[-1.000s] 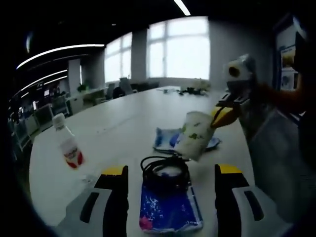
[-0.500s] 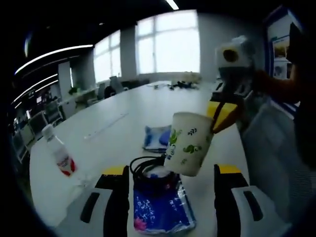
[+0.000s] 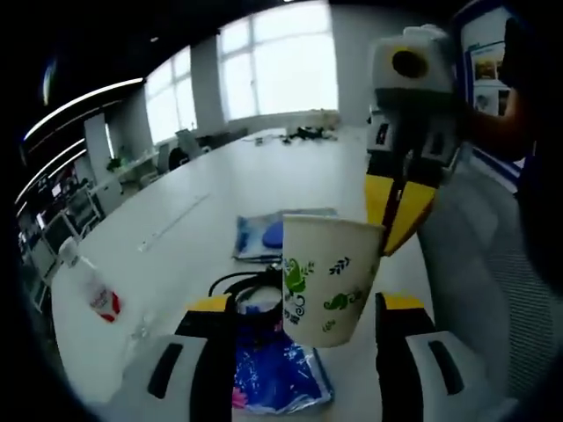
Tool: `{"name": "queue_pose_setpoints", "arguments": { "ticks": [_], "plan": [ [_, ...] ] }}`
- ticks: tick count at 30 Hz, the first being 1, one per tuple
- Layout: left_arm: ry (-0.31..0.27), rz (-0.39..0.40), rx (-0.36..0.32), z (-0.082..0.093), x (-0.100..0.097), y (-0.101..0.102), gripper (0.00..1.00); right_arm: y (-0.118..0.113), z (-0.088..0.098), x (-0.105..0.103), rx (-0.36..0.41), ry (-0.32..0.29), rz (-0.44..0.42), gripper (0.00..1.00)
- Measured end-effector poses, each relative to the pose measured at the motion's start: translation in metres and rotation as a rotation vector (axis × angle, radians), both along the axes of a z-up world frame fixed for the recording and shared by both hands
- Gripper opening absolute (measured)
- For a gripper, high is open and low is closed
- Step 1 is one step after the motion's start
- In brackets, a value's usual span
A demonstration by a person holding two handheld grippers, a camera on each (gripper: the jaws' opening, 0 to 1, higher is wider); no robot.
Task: Arrange the tabletop items into an orderly group along one side of the table until the central work area is clear of visible clutter.
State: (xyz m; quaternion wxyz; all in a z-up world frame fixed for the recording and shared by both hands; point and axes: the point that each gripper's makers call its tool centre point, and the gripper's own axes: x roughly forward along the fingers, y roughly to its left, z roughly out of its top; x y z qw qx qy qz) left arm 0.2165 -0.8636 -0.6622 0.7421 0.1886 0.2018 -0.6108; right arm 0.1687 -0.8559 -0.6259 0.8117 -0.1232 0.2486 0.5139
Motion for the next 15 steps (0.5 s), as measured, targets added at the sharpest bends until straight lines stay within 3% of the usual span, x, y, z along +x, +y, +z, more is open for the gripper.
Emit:
{"name": "queue_pose_setpoints", "arguments": {
  "ticks": [15],
  "plan": [
    [0.029,-0.057,0.047,-0.005,-0.016,-0.004,0.45,0.003,-0.003,-0.011,-0.069,-0.026,0.076,0.00]
  ]
}}
